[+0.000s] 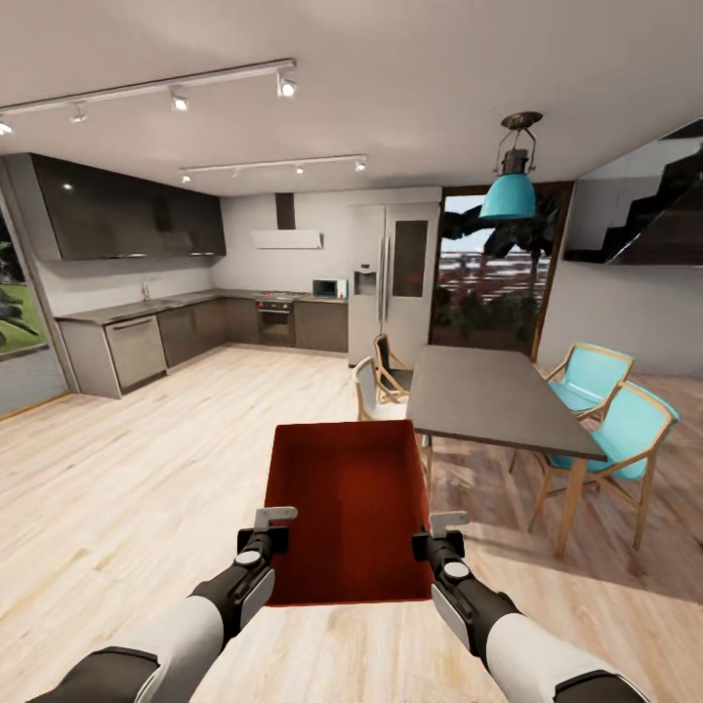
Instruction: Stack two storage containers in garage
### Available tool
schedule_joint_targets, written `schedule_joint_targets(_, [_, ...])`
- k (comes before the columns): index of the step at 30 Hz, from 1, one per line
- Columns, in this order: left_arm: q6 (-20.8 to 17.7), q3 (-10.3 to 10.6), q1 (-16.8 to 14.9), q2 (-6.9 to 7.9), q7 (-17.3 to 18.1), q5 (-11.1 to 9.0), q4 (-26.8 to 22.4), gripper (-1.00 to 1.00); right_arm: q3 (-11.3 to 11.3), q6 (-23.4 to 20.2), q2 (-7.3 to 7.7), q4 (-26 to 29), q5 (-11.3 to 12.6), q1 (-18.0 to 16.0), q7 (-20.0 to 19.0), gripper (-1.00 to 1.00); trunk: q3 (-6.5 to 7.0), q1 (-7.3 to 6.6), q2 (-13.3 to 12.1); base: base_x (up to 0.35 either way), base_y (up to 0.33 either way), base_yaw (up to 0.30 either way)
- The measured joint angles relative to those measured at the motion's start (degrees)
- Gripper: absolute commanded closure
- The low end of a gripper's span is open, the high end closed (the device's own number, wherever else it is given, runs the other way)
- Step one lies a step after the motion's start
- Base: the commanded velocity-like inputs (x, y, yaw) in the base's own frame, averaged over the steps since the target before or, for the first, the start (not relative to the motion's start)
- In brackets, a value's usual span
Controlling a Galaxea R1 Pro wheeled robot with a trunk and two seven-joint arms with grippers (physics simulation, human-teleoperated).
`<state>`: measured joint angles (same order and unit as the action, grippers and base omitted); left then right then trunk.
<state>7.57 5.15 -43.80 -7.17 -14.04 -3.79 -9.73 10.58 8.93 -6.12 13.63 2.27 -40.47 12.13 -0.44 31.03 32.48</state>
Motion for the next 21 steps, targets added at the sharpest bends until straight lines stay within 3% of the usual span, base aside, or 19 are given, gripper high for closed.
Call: schedule_joint_targets(21, [0.1, 0.0, 0.0, -0.16, -0.2, 0.0, 0.1, 1.0, 0.0, 0.0, 0.16, 0.0, 0.1, 0.0, -0.2, 1.0, 0.0, 0.0, 0.0, 0.0, 0.0, -0.289])
